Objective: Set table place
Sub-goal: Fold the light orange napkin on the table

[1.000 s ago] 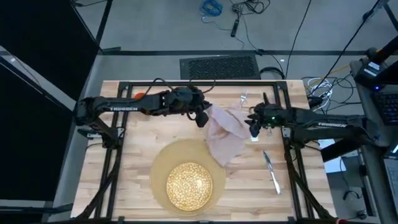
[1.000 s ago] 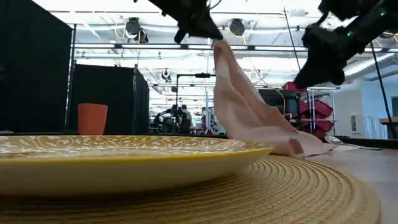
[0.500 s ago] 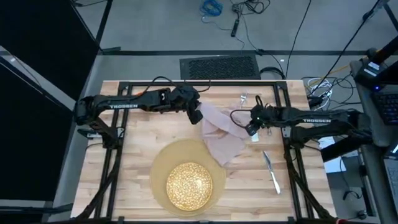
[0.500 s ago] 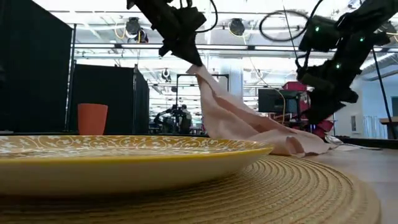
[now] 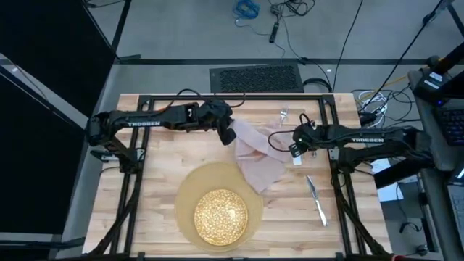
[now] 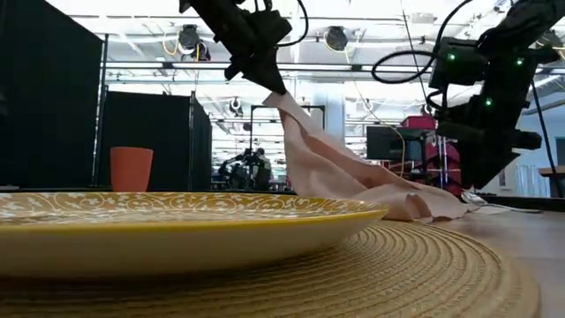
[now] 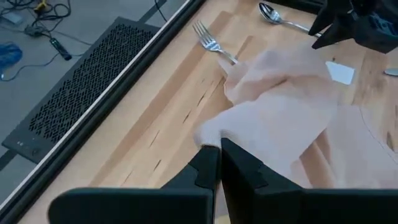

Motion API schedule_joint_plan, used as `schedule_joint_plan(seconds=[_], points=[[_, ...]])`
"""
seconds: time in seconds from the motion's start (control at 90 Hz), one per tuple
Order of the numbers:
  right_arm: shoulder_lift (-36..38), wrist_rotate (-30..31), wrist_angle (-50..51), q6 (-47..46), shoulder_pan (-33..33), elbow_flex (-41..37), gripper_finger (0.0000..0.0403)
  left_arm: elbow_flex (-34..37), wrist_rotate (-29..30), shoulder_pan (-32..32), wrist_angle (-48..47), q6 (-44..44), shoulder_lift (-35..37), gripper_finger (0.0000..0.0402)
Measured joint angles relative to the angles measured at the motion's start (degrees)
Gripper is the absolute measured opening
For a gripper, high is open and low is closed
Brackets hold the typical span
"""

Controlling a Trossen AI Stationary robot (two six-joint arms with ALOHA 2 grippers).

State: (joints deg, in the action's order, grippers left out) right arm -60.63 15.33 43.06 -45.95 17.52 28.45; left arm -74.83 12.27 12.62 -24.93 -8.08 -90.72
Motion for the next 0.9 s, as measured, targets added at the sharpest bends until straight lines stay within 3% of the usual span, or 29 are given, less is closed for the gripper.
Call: schedule_joint_plan(seconds=[0.344,0.9], points=[[-7.61,-0.32,-2.67,-0.04,0.00,0.00,0.0137,0.00,-0.28,-0.65,0.00,-0.02,0.00,0.0000],[-12.30,-1.90,-5.63,1.52,0.00,0.20,0.0136,0.00,-0.48,-0.76,0.00,-0.02,0.00,0.0000]])
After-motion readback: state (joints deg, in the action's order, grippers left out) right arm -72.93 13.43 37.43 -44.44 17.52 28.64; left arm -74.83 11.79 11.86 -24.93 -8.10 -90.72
